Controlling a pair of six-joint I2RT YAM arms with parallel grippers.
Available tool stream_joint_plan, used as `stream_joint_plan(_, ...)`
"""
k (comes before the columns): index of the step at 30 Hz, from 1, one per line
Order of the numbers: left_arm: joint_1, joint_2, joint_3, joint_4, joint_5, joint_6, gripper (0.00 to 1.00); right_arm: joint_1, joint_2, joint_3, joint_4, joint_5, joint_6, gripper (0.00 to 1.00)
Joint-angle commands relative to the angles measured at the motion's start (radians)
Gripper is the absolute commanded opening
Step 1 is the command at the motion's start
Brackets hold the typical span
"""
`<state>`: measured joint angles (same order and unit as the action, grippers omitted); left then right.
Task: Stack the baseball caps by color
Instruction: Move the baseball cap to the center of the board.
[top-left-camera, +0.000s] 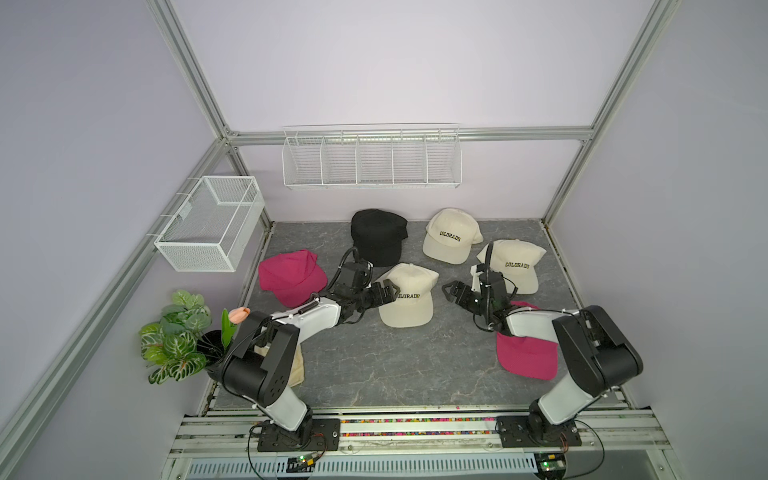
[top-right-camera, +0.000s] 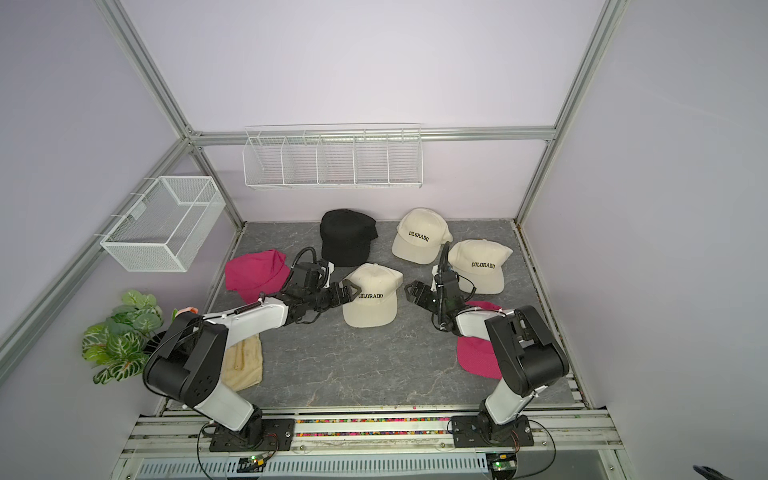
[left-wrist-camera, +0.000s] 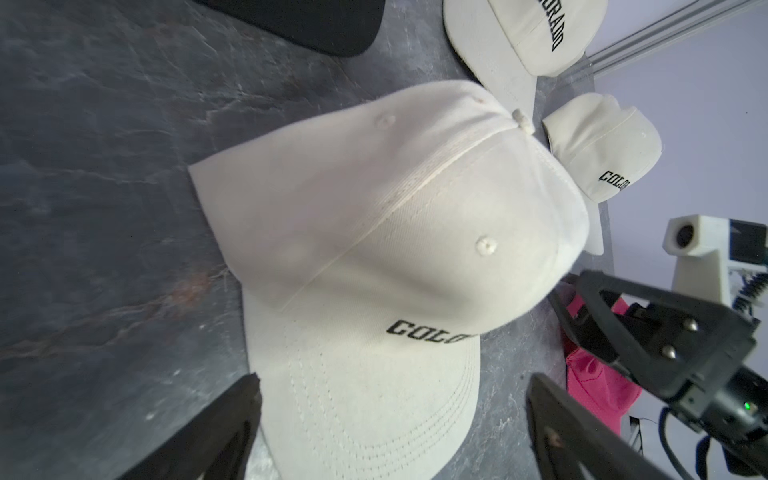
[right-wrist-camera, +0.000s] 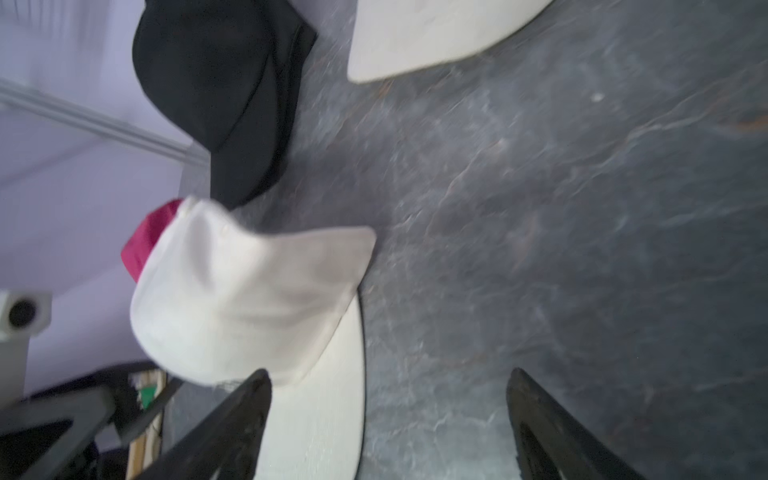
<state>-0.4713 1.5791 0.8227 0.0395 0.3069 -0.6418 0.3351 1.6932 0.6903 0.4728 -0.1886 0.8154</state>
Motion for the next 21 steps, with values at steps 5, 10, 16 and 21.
stream_joint_plan(5,0.005,-0.115,-0.107,0.086,-0.259,-0.124,0.99,-0.012,0.143,0.167,0.065,0.026,0.289,0.91)
stream_joint_plan(10,0.005,-0.125,-0.119,0.068,-0.314,-0.154,1.0,-0.003,0.246,0.253,0.158,0.078,0.465,0.99)
stream_joint_plan(16,0.005,-0.06,-0.095,0.122,-0.182,-0.127,0.99,0.037,0.349,0.291,0.261,0.23,0.665,0.92)
stream_joint_plan(21,0.007,0.041,-0.049,0.202,-0.004,-0.131,1.0,0.063,0.407,0.336,0.291,0.343,0.74,0.87)
